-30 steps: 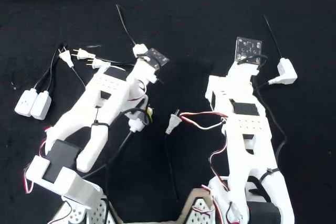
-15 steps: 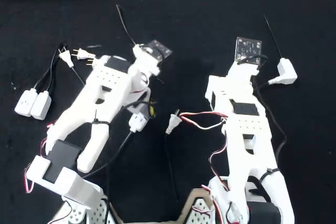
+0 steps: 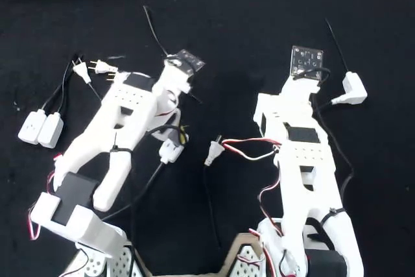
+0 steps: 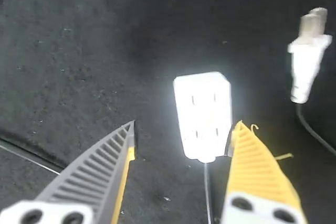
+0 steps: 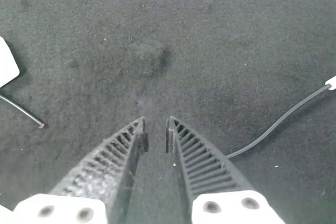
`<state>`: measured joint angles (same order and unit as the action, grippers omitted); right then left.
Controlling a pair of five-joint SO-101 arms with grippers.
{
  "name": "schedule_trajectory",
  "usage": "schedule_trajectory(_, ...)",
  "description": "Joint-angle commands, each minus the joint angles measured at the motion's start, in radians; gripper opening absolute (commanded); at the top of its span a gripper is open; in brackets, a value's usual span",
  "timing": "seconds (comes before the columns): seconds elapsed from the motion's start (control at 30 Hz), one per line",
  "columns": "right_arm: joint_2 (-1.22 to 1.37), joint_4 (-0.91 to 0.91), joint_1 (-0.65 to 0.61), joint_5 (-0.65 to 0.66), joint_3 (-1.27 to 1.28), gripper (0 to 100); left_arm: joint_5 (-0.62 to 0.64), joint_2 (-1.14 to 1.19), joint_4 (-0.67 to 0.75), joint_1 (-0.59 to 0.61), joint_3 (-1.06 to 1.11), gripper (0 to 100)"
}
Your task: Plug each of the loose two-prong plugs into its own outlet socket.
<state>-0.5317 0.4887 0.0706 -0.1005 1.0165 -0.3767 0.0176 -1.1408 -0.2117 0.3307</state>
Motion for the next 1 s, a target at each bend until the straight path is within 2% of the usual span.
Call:
schedule_trajectory(0.0,0.010,-0.028,-0.009,-0.002,-0.002,7.1,0.012,-0.032,0.064,0.031,0.031,29)
schedule_trajectory(0.3,0.010,-0.028,-0.009,-0.002,-0.002,7.1,0.012,-0.032,0.173,0.027,0.140,29)
schedule_trajectory(0.47,0.010,-0.028,-0.009,-0.002,-0.002,7.1,-0.003,-0.041,0.169,0.051,0.160,29)
schedule_trajectory(0.8,0.010,-0.028,-0.009,-0.002,-0.002,7.1,-0.216,-0.044,0.018,0.108,0.150,29)
schedule_trajectory(0.9,0.010,-0.028,-0.009,-0.002,-0.002,7.1,-0.232,-0.044,-0.034,0.108,0.101,29)
schedule_trajectory(0.97,0.010,-0.028,-0.009,-0.002,-0.002,7.1,-0.232,-0.044,-0.120,0.108,0.021,29)
